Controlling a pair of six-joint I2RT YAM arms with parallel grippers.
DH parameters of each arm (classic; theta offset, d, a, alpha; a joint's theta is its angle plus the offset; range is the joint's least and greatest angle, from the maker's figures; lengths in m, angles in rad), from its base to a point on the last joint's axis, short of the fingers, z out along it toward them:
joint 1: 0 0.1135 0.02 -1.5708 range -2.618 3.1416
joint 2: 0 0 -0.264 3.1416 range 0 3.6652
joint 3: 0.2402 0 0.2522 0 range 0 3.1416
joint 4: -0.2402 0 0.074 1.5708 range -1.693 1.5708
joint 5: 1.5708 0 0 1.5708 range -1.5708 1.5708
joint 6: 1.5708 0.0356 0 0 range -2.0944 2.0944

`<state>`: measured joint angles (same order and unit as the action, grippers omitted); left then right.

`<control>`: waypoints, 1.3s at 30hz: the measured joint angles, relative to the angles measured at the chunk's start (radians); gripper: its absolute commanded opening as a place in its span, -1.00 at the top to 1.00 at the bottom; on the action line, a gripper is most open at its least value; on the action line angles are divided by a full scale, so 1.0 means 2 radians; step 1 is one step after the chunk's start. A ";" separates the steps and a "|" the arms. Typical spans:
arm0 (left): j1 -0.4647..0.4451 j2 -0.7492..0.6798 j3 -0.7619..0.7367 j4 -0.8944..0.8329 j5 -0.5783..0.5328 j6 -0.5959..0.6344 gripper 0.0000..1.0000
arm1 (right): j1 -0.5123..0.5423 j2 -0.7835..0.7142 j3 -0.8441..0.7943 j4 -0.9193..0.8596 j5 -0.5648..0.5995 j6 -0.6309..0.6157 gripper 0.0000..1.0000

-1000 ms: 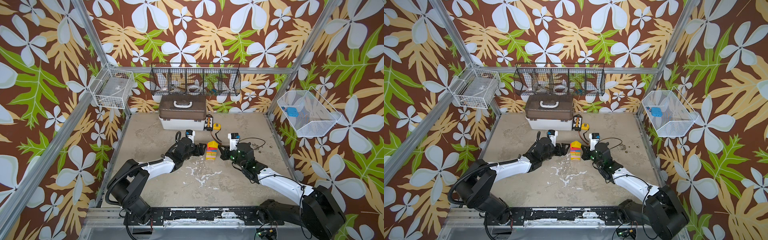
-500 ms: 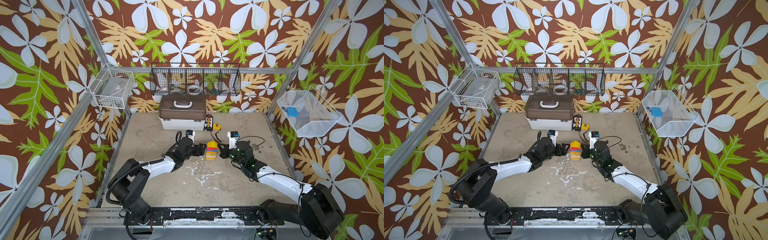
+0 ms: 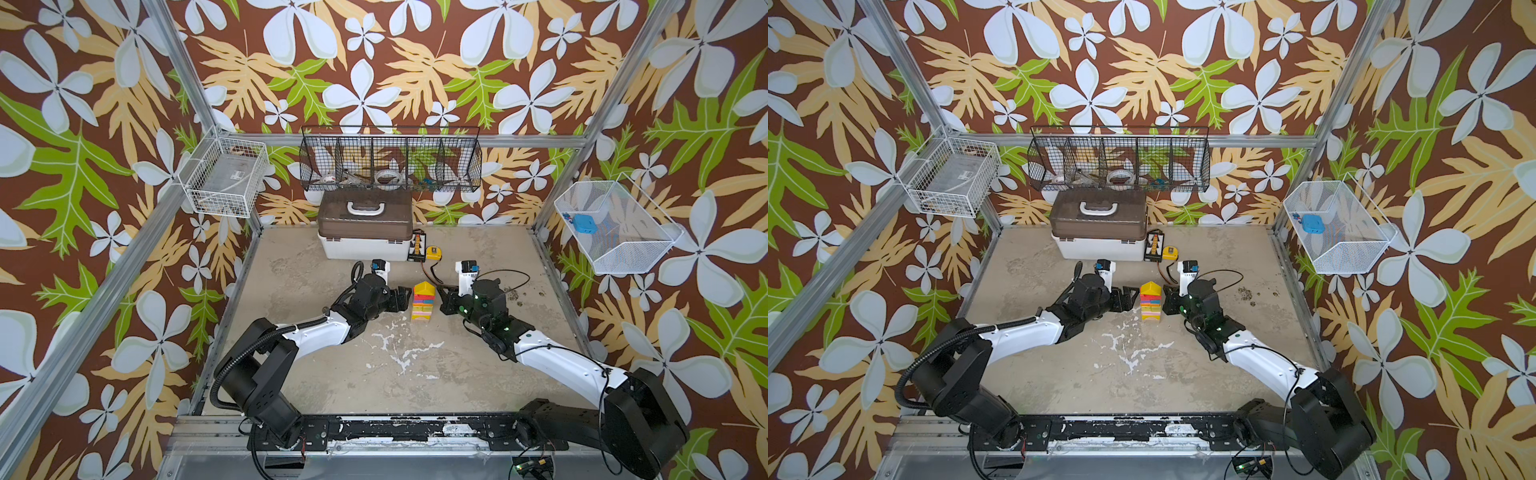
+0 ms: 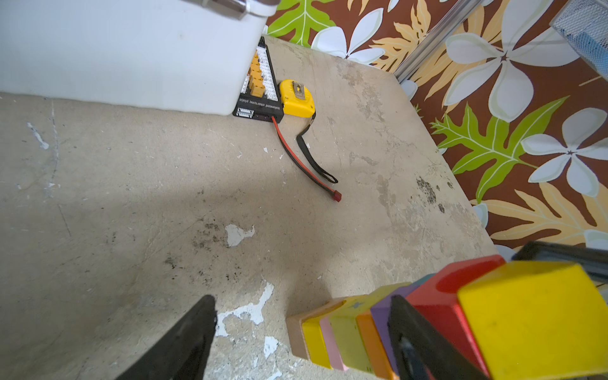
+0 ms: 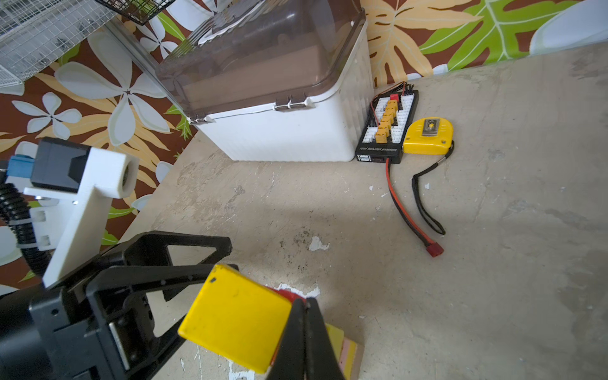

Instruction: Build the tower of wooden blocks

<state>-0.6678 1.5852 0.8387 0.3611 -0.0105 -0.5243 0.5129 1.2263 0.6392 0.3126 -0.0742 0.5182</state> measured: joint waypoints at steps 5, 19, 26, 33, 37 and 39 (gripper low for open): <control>0.000 -0.054 -0.006 -0.029 -0.044 0.017 -0.76 | -0.022 -0.041 0.004 -0.030 0.017 -0.013 0.32; 0.017 -0.429 -0.321 0.127 -0.303 0.175 -1.00 | -0.123 -0.214 -0.023 -0.055 0.180 -0.059 -0.99; 0.097 -0.429 -0.417 0.258 -0.337 0.242 -1.00 | -0.146 -0.191 -0.146 0.023 0.250 -0.172 -0.99; 0.140 -0.346 -0.417 0.323 -0.356 0.264 -1.00 | -0.155 -0.125 -0.212 0.142 0.273 -0.200 -0.99; 0.187 -0.276 -0.417 0.362 -0.348 0.249 -1.00 | -0.158 -0.022 -0.210 0.184 0.270 -0.209 -0.92; 0.193 -0.243 -0.416 0.386 -0.331 0.249 -0.99 | -0.160 0.011 -0.191 0.188 0.255 -0.217 -0.92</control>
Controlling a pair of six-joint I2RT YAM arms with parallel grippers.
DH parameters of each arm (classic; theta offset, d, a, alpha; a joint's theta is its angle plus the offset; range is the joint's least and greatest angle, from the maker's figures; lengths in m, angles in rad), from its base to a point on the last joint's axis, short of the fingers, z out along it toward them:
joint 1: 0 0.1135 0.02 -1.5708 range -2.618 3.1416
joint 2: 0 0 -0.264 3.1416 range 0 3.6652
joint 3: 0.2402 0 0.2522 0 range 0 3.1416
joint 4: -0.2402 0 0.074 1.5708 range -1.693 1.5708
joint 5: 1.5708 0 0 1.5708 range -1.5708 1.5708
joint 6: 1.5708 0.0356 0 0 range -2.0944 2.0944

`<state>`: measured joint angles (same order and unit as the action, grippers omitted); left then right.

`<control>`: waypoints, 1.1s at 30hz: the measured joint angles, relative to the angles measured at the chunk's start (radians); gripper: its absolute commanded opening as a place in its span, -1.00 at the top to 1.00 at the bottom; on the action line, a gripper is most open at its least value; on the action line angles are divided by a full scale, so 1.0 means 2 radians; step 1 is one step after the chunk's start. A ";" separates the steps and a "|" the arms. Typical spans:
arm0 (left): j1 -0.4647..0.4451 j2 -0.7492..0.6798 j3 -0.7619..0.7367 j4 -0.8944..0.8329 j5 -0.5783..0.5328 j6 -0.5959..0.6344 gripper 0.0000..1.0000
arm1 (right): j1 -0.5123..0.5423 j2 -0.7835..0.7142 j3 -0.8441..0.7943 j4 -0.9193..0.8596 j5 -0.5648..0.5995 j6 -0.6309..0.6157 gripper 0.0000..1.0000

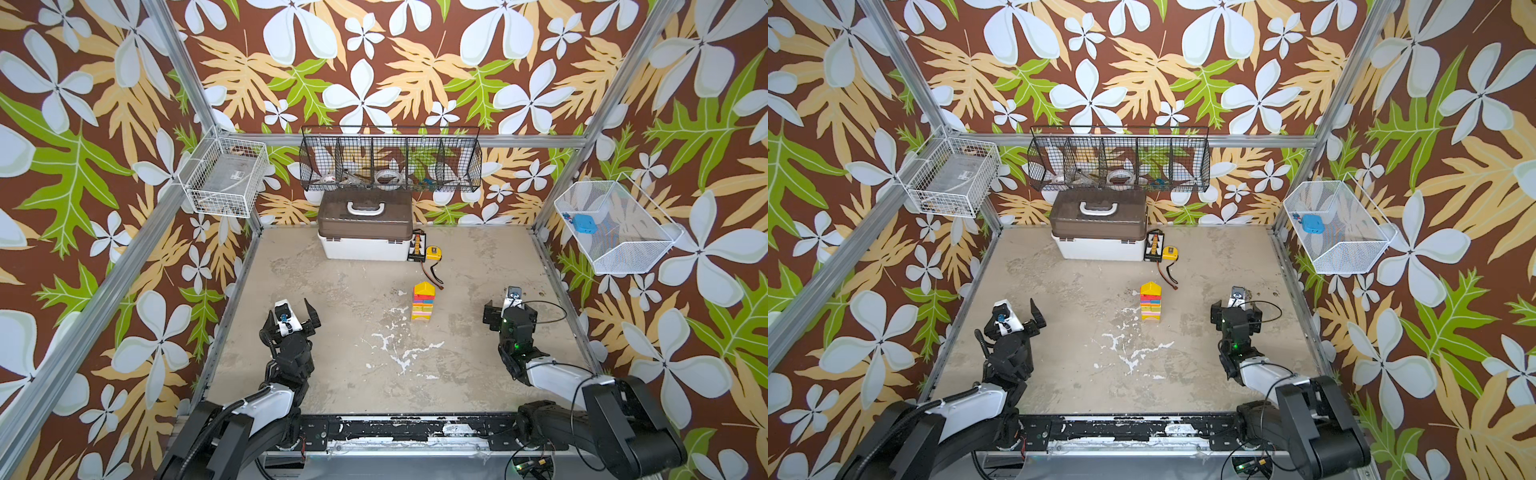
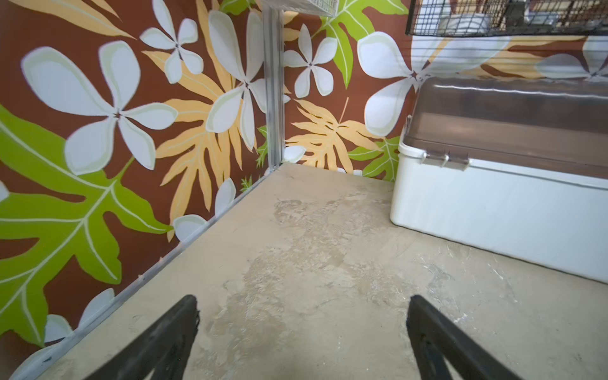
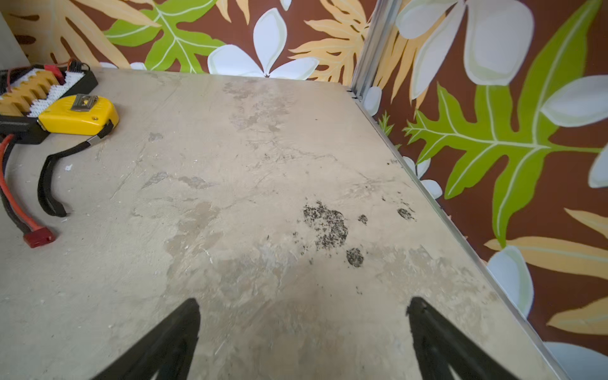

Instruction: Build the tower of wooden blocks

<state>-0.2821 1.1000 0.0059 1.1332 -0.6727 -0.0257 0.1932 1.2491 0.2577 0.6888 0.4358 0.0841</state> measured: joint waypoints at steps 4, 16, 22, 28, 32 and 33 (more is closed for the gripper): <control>0.003 0.080 0.010 0.056 0.040 0.017 -1.00 | 0.000 0.016 -0.005 0.053 -0.029 -0.021 -0.95; 0.063 0.182 0.041 0.139 0.139 0.013 -1.00 | -0.030 0.090 -0.020 0.183 -0.024 -0.054 -0.88; 0.066 0.179 0.050 0.113 0.153 0.009 -1.00 | -0.068 0.104 -0.027 0.220 -0.060 -0.029 -0.99; 0.066 0.180 0.053 0.115 0.154 0.005 -0.99 | -0.072 0.107 -0.041 0.245 -0.072 -0.020 -0.99; 0.066 0.182 0.053 0.117 0.154 0.004 -1.00 | -0.074 0.106 -0.046 0.257 -0.075 -0.018 -0.99; 0.066 0.182 0.053 0.116 0.154 0.004 -1.00 | -0.073 0.106 -0.043 0.257 -0.074 -0.018 -0.99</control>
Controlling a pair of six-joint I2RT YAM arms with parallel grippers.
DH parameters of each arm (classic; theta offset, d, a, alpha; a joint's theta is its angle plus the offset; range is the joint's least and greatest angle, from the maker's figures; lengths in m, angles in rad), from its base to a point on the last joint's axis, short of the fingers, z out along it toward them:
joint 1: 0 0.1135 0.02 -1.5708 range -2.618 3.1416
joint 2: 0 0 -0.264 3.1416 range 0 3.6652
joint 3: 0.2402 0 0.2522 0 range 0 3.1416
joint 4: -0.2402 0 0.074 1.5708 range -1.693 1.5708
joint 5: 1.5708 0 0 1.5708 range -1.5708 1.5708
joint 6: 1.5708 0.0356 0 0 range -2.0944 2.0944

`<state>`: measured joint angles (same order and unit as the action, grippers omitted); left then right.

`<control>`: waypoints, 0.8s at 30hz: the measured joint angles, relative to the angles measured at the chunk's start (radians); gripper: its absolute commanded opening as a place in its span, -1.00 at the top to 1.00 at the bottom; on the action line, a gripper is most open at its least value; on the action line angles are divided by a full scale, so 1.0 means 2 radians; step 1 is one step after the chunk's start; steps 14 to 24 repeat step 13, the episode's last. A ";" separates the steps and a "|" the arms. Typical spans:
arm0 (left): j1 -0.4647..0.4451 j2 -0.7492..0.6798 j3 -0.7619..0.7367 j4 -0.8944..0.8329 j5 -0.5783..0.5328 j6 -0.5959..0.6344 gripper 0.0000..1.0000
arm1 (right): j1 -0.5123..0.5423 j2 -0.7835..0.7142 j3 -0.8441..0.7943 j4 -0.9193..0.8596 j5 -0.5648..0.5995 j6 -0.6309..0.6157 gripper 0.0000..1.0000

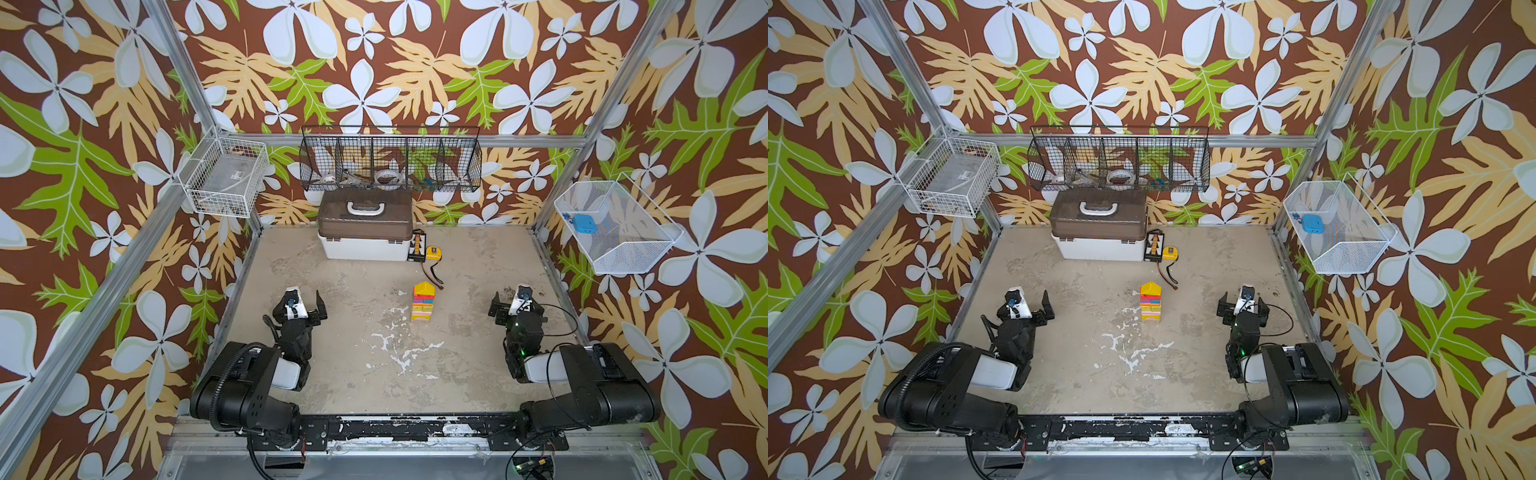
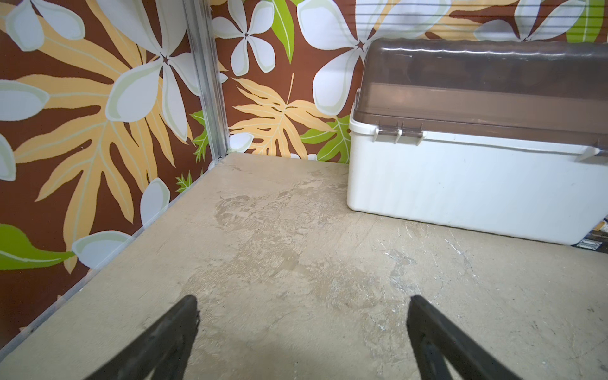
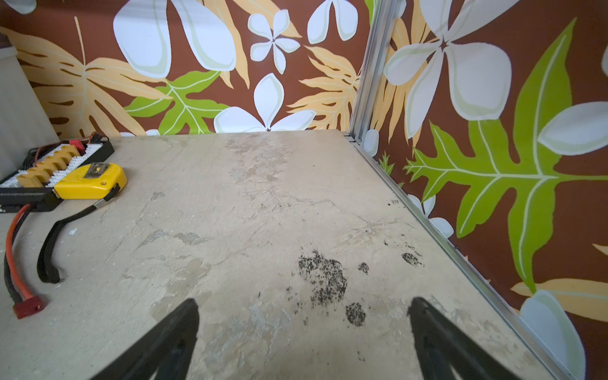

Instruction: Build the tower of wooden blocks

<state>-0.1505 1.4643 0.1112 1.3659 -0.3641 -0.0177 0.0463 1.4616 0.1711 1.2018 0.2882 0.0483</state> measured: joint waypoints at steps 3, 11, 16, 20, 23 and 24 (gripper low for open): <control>0.000 0.000 0.000 0.000 0.000 0.000 -1.00 | 0.003 0.000 0.003 0.001 0.000 0.000 -0.99; 0.000 0.001 0.000 0.000 0.001 0.000 -0.99 | 0.003 0.000 0.003 0.001 0.003 0.000 -0.99; 0.000 0.001 0.000 0.000 0.001 0.000 -1.00 | 0.003 0.001 0.004 0.001 0.004 0.000 -0.99; 0.000 0.001 0.000 0.000 0.001 0.000 -1.00 | 0.003 0.001 0.004 0.001 0.004 0.000 -0.99; 0.000 0.001 0.000 0.000 0.001 0.000 -1.00 | 0.003 0.001 0.004 0.001 0.004 0.000 -0.99; 0.000 0.001 0.000 0.000 0.001 0.000 -1.00 | 0.003 0.001 0.004 0.001 0.004 0.000 -0.99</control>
